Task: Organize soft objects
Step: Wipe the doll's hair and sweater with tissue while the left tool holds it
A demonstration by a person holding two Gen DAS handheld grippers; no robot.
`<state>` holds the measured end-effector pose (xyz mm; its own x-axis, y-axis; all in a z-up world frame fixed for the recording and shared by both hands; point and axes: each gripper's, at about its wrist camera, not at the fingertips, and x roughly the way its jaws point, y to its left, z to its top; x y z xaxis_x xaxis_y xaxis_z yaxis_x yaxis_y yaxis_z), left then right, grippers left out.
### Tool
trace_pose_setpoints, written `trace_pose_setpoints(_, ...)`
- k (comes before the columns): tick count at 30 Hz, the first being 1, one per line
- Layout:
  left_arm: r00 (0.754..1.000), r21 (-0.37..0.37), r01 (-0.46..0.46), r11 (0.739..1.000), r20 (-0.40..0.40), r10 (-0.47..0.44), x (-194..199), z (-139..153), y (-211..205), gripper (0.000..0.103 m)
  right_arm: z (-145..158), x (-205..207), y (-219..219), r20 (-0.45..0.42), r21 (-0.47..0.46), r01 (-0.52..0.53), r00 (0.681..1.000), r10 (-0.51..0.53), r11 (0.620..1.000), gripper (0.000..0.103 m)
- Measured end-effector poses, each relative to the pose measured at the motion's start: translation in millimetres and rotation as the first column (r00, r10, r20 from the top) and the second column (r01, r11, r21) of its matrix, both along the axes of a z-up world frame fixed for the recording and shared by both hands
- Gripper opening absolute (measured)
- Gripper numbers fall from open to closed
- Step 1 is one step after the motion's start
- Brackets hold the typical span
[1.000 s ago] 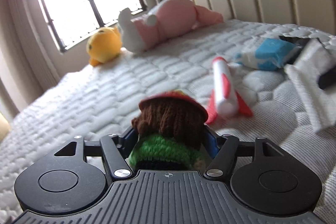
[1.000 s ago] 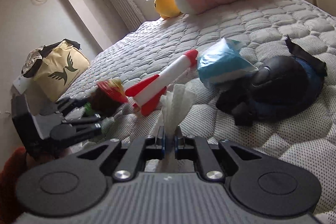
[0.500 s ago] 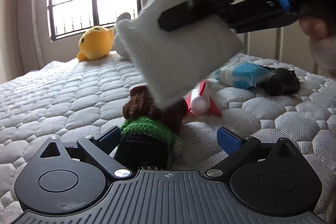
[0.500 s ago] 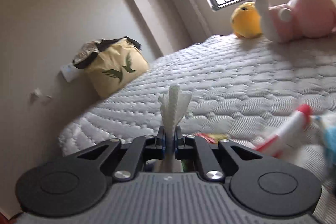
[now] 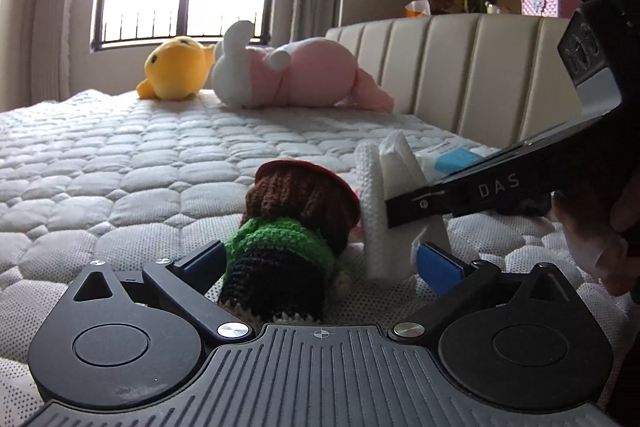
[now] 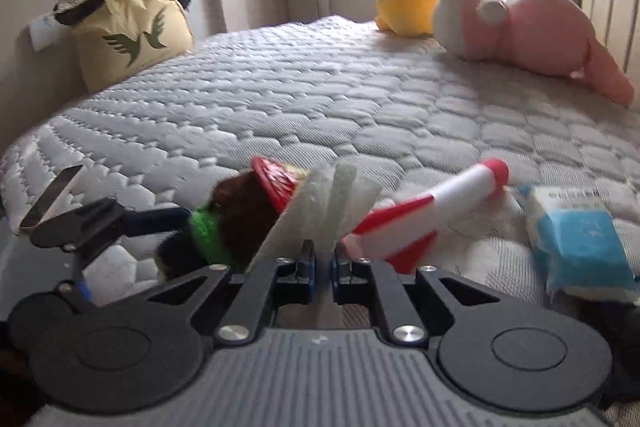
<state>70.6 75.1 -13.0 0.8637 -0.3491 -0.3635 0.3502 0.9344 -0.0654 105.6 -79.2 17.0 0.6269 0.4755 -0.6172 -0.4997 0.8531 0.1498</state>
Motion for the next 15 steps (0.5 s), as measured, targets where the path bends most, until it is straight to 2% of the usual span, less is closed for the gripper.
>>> trace_pose_setpoints(5,0.999,0.050,0.028,0.998,0.034,-0.030,-6.5,-0.3,-8.9,0.103,0.3,-5.9,2.6,-0.070,0.092,-0.050,0.996,0.056,0.995,0.009)
trace_pose_setpoints(7,0.999,0.058,0.023,0.998,0.034,-0.025,-6.5,-0.7,-9.7,0.103,7.6,-11.1,4.5,-0.088,0.172,-0.091,0.990,0.107,0.981,0.009)
trace_pose_setpoints(9,0.999,0.055,0.019,0.998,0.027,-0.020,-5.8,-0.9,-8.8,0.103,18.6,-16.6,6.9,-0.097,0.272,-0.137,0.981,0.169,0.952,0.009)
trace_pose_setpoints(12,1.000,0.063,0.015,0.998,0.025,-0.016,-6.3,-1.0,-10.6,0.103,35.9,-21.3,14.7,-0.097,0.428,-0.220,0.953,0.286,0.877,0.009)
trace_pose_setpoints(13,0.999,0.068,0.015,0.998,0.027,-0.017,-6.9,-1.0,-11.5,0.103,38.8,-21.8,19.3,-0.091,0.443,-0.243,0.946,0.313,0.863,0.009)
trace_pose_setpoints(15,0.999,0.080,0.015,0.997,0.032,-0.017,-8.1,-1.0,-13.3,0.103,37.0,-23.5,29.5,-0.066,0.368,-0.255,0.952,0.299,0.894,0.009)
